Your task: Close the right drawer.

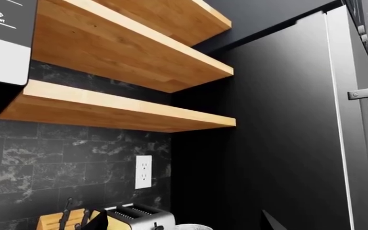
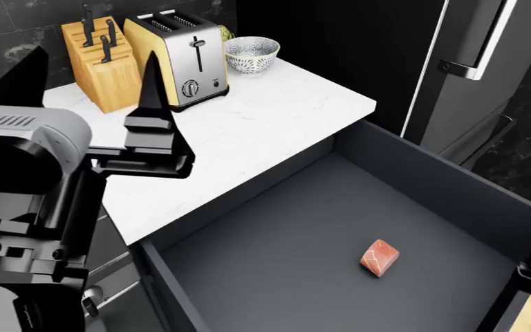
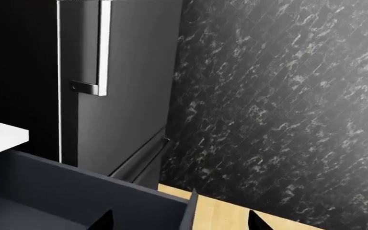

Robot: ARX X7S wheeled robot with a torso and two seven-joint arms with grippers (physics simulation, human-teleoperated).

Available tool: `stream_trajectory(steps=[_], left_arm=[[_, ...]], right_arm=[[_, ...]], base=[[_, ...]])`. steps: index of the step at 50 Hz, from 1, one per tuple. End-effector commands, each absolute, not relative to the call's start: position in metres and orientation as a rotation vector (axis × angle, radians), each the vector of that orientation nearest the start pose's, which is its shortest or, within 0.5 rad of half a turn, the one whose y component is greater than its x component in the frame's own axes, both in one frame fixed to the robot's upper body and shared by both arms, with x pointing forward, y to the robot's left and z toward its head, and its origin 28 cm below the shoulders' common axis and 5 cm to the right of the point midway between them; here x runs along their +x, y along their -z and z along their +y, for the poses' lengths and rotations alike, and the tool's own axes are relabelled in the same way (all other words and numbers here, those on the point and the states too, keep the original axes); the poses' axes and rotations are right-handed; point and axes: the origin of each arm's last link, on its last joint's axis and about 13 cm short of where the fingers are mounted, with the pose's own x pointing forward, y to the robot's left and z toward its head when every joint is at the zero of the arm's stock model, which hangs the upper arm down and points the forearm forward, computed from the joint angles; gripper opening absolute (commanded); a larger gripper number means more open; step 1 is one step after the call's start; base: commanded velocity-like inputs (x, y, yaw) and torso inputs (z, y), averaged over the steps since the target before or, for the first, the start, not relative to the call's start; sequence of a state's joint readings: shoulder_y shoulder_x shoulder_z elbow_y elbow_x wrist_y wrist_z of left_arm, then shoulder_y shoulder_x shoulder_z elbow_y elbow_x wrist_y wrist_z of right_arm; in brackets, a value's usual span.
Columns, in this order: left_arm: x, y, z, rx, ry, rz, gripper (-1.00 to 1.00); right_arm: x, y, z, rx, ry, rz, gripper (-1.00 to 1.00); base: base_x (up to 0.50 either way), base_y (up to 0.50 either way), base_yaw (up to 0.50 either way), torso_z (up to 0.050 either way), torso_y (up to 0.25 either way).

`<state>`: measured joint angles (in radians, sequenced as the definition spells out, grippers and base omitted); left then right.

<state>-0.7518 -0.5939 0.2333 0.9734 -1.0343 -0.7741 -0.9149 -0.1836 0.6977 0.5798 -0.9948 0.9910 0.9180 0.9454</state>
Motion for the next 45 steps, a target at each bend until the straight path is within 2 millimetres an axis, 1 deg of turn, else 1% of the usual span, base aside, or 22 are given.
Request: stream_trajectory(steps=[1,7,15,22,27,33,45], left_arm=[[0.184,-0.260,0.197,-0.018,0.089,-0.515,1.00],[0.184,-0.261,0.197,-0.016,0.090,-0.516,1.00],[0.184,-0.261,0.197,-0.018,0.090,-0.516,1.00],[0.184,-0.261,0.197,-0.016,0.090,-0.516,1.00],[0.185,-0.261,0.196,-0.015,0.092,-0.515,1.00],[0.185,-0.260,0.195,-0.012,0.094,-0.508,1.00],[0.185,-0.259,0.194,-0.012,0.097,-0.507,1.00]], right_arm=[[0.130,-0.171,-0.202,-0.159,0.645,0.017,1.00],[0.135,-0.164,-0.204,-0.156,0.652,0.046,1.00],[0.134,-0.159,-0.208,-0.157,0.668,0.062,1.00],[0.128,-0.152,-0.214,-0.151,0.694,0.081,1.00],[0.120,-0.145,-0.223,-0.148,0.730,0.093,1.00],[0.114,-0.138,-0.228,-0.148,0.745,0.105,1.00],[0.116,-0.121,-0.233,-0.148,0.758,0.152,1.00]], base=[[0.00,0.00,0.00,0.000,0.000],[0.00,0.00,0.00,0.000,0.000],[0.00,0.00,0.00,0.000,0.000],[0.00,0.00,0.00,0.000,0.000],[0.00,0.00,0.00,0.000,0.000],[0.00,0.00,0.00,0.000,0.000],[0.00,0.00,0.00,0.000,0.000]])
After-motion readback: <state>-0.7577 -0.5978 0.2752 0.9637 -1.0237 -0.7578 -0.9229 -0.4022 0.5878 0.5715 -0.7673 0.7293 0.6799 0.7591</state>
